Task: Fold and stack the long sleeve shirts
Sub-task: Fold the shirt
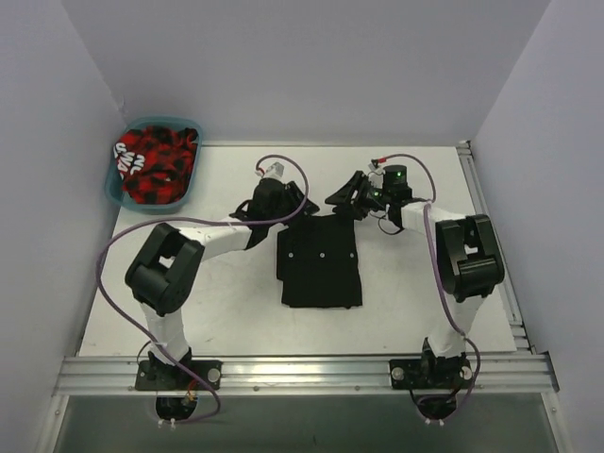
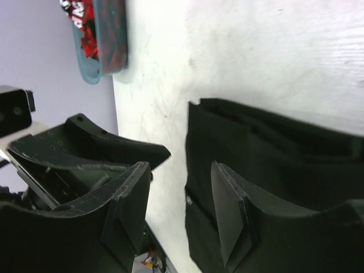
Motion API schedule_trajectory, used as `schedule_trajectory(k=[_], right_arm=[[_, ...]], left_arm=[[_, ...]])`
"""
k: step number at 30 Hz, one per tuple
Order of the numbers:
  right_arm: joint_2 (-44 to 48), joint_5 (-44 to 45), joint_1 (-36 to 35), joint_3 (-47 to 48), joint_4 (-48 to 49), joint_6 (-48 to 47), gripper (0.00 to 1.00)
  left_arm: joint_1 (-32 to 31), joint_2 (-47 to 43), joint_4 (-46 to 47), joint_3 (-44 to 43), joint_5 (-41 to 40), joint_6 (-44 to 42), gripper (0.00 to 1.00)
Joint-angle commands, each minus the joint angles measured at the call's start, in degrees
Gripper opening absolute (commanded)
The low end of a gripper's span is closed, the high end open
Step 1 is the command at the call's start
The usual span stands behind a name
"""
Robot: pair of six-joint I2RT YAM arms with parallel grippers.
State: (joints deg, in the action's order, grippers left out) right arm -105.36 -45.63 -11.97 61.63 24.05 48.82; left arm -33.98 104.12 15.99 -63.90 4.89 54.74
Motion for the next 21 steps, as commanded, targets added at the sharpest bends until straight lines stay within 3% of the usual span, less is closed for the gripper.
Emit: schedule_trajectory(k=[1,11,15,21], right_arm=[[-5.9,-0.2,0.5,2.9,10.0,4.7,0.47],[-17.4,2.9,5.0,-2.6,20.2,8.1,0.47],[-15.8,3.7,6.8,-6.8,23.6,9.0,0.47],[-7.3,4.7,9.0,-8.5,16.1,4.4,0.47]], left_arm=[[0.4,6.1,6.6,-2.8,1.6,0.4,0.48],[4.4,16.2,18.2,4.7,-0.1,5.6,0.39],[5.1,14.9,21.5,8.8,-1.0,6.9,0.37],[5.8,7.3,21.3,10.3,-0.8,5.1,0.38]])
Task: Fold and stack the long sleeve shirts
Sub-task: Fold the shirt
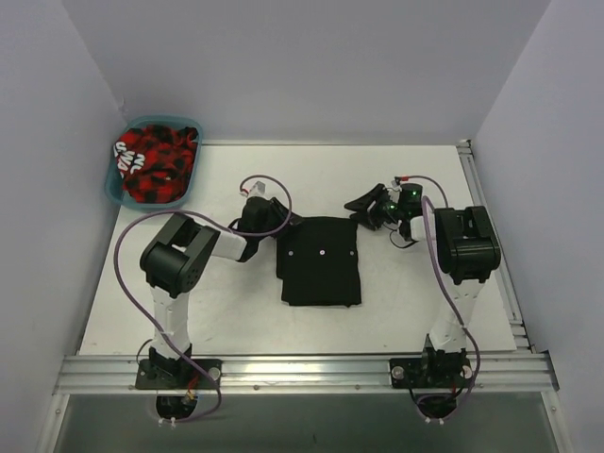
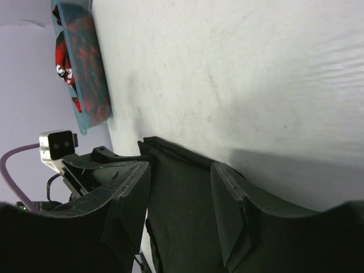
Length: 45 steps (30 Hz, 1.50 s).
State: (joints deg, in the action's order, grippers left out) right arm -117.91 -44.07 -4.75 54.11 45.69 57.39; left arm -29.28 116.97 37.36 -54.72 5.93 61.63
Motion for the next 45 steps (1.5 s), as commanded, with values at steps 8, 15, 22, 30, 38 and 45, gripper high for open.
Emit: schedule_trajectory(k=[8,15,22,30,38,45], right_arm=[[26.1,3.8,1.4,-8.9,-17.5,-9.9,0.47],[40.0,8.9,-4.0,-16.2,-44.2,-19.8,0.44],[52.6,16.3,-9.7,-23.9,-53.9,-22.2,0.37],[50.2,17.1,-11.2,-26.0,-56.3,-23.5,0.34],[46.2,17.3,-15.1,-26.6,-52.7,-21.4,0.33],[54.3,28.1,-20.8,-24.1,-59.4,-21.4,0.41]], left_arm=[[-1.9,-23.8,-5.4,8.0,-3.4,-3.6,0.51],[-13.2,-40.3,-30.2,14.5,-13.7,-3.6,0.56],[-23.9,-42.7,-34.5,22.2,-18.0,1.3,0.5],[-25.8,-34.2,-35.7,21.8,-17.8,2.9,0.4],[-26.4,-32.1,-37.2,21.4,-15.5,3.9,0.36],[-26.6,-45.4,-45.9,20.8,-19.5,1.2,0.52]])
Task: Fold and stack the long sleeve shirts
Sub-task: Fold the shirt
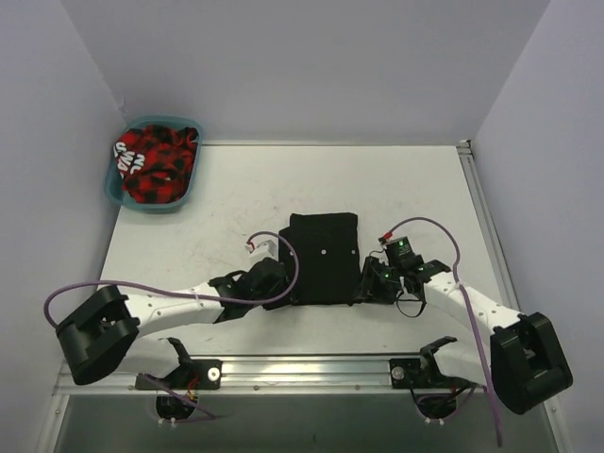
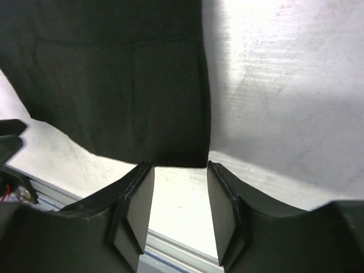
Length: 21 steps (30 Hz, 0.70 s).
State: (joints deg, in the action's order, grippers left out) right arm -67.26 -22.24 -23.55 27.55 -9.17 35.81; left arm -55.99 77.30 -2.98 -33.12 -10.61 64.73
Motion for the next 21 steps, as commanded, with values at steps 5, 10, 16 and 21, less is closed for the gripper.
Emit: schedule_trajectory(k=[5,10,16,21], right_arm=[[5.1,15.9,-7.5,6.8,-9.5,0.4,0.46],[2.5,19.2,-12.0,9.5,-10.9,2.4,0.45],[-2.2,24.4,-18.0,13.5,-11.6,5.0,0.45],[-7.6,27.9,-20.9,15.7,-12.4,6.5,0.45]], left_arm=[[7.3,-10.3,-11.0,-3.5,-3.2,-6.5,0.57],[16.4,-8.6,-7.2,-5.0,3.9,-11.4,0.52],[19.1,0.5,-3.7,-9.4,5.8,-13.9,0.41],[19.6,7.8,-1.4,-11.5,6.0,-14.0,0.36]])
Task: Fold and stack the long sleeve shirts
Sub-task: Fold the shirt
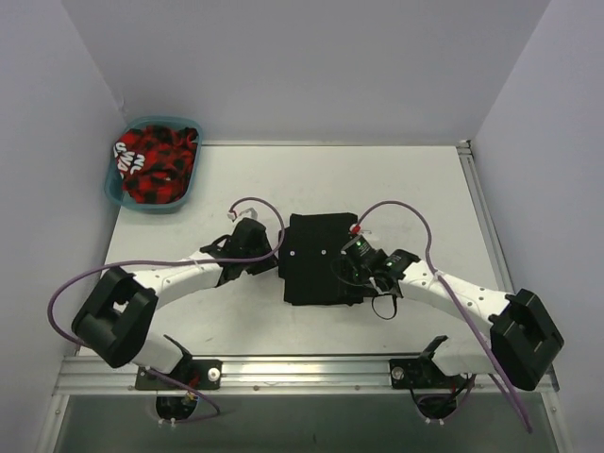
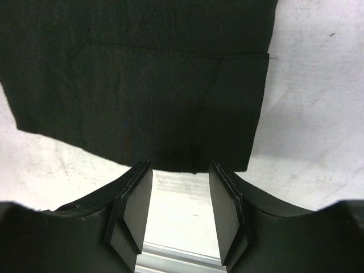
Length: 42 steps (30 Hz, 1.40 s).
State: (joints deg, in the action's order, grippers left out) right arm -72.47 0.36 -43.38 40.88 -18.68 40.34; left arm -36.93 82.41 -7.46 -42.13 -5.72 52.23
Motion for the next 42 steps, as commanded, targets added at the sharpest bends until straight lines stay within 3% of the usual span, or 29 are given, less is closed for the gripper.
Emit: schedule_trajectory(k=[1,9,18,21,23,27,35,42], right_arm=[[-3.3,6.2,-1.2,2.5,-3.0,2.2,0.44],[-9.2,8.7,-1.5,3.2,-3.3,0.9,0.34],[-9.1,7.9,-1.7,2.8,-3.2,-0.3,0.29],[-9.4,7.5,-1.6,3.1,-3.2,-0.6,0.26],[-9.4,7.2,-1.7,3.0,-3.3,-1.0,0.22],[-9.1,7.2,-1.6,3.0,-3.6,-2.7,0.15],[-8.9,7.1,-1.6,3.1,-6.0,-7.5,0.01],[-7.4,8.2,-1.4,3.1,-8.7,-11.2,0.0]], left_arm=[[0.5,3.4,3.2,-2.7,0.9,-1.5,0.35],[0.5,11.0,4.3,-3.6,0.8,-1.6,0.32],[0.4,8.3,11.2,0.8,2.4,-0.5,0.37],[0.3,10.7,10.7,-0.1,3.2,-0.6,0.34],[0.3,12.3,11.5,0.1,3.8,-0.3,0.26],[0.5,14.2,11.0,0.2,2.5,-1.2,0.01],[1.2,15.1,7.6,-2.3,-0.5,-4.7,0.0],[2.4,14.4,3.9,-3.8,-1.8,-7.4,0.0]])
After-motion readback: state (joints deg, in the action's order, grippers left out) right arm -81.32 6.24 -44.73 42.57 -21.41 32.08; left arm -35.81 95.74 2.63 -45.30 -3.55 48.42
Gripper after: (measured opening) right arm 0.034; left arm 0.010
